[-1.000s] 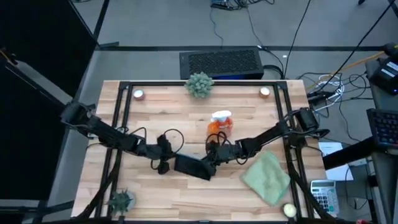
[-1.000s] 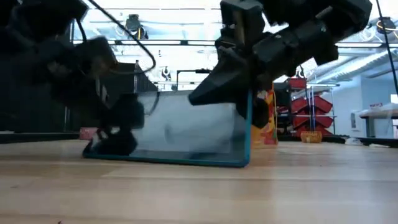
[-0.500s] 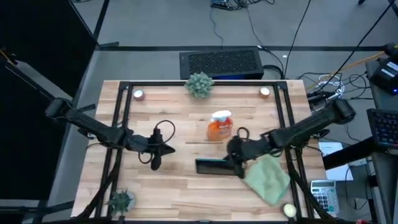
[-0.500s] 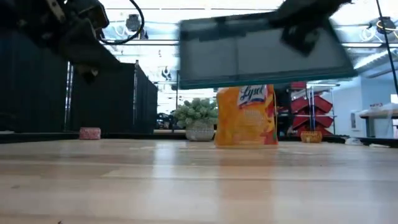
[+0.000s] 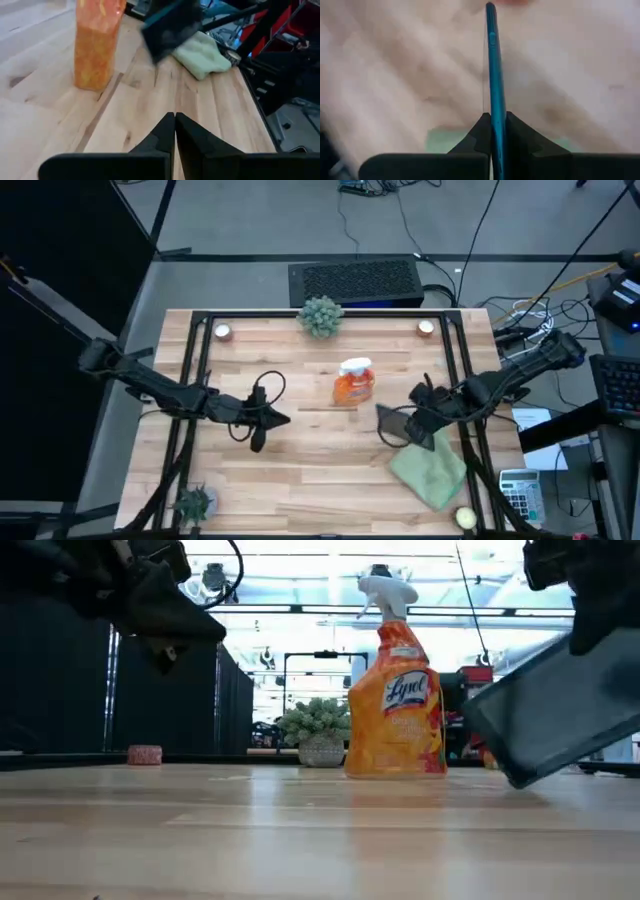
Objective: Apply microfiber cloth
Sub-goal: Spray the front of the tablet using the spray bottle
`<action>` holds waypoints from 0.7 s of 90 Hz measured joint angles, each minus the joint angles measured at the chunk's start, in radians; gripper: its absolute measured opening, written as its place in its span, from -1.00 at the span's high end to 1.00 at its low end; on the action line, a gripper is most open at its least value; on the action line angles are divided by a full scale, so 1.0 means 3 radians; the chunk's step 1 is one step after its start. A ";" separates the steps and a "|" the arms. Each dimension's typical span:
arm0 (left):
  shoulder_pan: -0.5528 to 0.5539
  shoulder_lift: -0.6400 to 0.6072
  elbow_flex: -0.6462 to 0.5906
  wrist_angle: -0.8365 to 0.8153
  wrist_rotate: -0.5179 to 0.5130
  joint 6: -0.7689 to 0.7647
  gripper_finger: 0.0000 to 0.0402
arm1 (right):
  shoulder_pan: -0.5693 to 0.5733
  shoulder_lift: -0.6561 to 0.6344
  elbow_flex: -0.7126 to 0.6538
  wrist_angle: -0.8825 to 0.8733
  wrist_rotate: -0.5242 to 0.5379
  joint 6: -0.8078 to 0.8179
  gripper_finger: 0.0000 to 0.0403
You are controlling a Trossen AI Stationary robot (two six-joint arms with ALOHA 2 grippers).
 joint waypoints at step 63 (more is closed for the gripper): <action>0.0632 0.1602 0.0947 0.0528 -0.0127 0.0350 1.00 | -0.0831 0.0098 -0.0001 0.1016 0.0853 -0.1934 0.95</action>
